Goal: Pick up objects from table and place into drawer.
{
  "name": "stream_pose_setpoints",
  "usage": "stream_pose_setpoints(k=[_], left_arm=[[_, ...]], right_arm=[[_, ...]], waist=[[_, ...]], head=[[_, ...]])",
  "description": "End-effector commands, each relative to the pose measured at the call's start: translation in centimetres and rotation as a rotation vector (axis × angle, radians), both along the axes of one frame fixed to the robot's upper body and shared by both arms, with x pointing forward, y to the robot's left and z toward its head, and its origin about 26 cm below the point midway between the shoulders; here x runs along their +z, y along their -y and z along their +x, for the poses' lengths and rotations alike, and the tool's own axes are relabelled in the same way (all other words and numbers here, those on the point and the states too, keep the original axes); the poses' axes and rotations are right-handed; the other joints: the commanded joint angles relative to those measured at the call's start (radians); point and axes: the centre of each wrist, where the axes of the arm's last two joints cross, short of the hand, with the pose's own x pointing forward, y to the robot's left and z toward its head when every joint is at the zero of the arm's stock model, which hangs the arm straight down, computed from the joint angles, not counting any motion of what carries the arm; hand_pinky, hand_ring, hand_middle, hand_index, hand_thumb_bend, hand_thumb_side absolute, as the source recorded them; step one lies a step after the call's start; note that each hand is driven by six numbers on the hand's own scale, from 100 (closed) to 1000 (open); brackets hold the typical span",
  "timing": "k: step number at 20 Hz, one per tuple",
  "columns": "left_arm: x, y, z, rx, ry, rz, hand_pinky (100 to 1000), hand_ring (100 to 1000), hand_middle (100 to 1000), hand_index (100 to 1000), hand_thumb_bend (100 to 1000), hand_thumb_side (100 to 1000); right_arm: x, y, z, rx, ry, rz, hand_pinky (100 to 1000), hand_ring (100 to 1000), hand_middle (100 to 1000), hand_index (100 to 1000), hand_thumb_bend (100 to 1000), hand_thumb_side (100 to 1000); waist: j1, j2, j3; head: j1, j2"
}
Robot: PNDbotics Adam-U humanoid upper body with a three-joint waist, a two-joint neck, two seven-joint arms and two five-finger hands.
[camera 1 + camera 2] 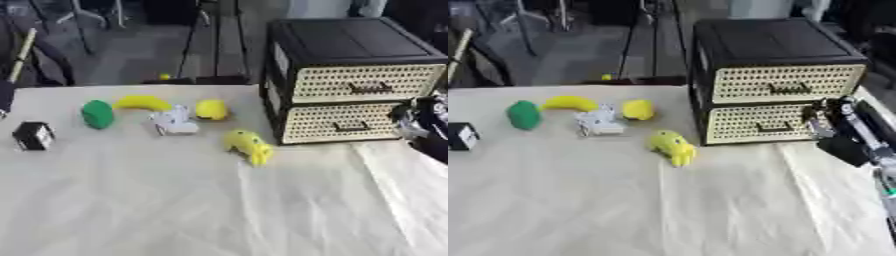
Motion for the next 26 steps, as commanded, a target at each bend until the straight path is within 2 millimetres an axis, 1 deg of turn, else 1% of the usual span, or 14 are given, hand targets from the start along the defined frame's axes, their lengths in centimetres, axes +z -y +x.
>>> stream_pose_setpoints(k=[1, 9, 16, 26], left_arm=[[0.9, -0.1, -0.1, -0.002, 0.026, 0.02, 478, 470, 551, 749, 618, 815], [0.9, 0.0, 0.0, -0.008, 0.027, 0.018, 478, 470, 552, 749, 618, 815], [0.8, 0.2, 0.1, -0.022, 0.025, 0.012, 478, 469, 552, 749, 617, 816], [0.9, 0.6, 0.3, -0.042, 0.029, 0.004, 477, 469, 551, 749, 615, 818]], right_arm=[[1.1, 1.0, 0.7, -0.009, 0.01, -0.05, 100, 100, 100, 612, 100, 844], [0.3, 1.3, 2.9, -0.024, -0.049, -0.086, 100, 100, 100, 615, 100, 861], [0.1, 1.2, 4.7, -0.038, -0.079, -0.118, 100, 100, 100, 619, 100, 872], [-0.8, 1.4, 6.3, -0.077, -0.135, -0.144, 100, 100, 100, 620, 100, 897]], waist=[[0.002, -0.009, 0.002], [0.008, -0.01, 0.009], [0.017, -0.008, 0.022], [0.026, 0.002, 0.046]], head=[[-0.003, -0.001], [-0.007, -0.001], [-0.016, 0.0], [-0.031, -0.001]])
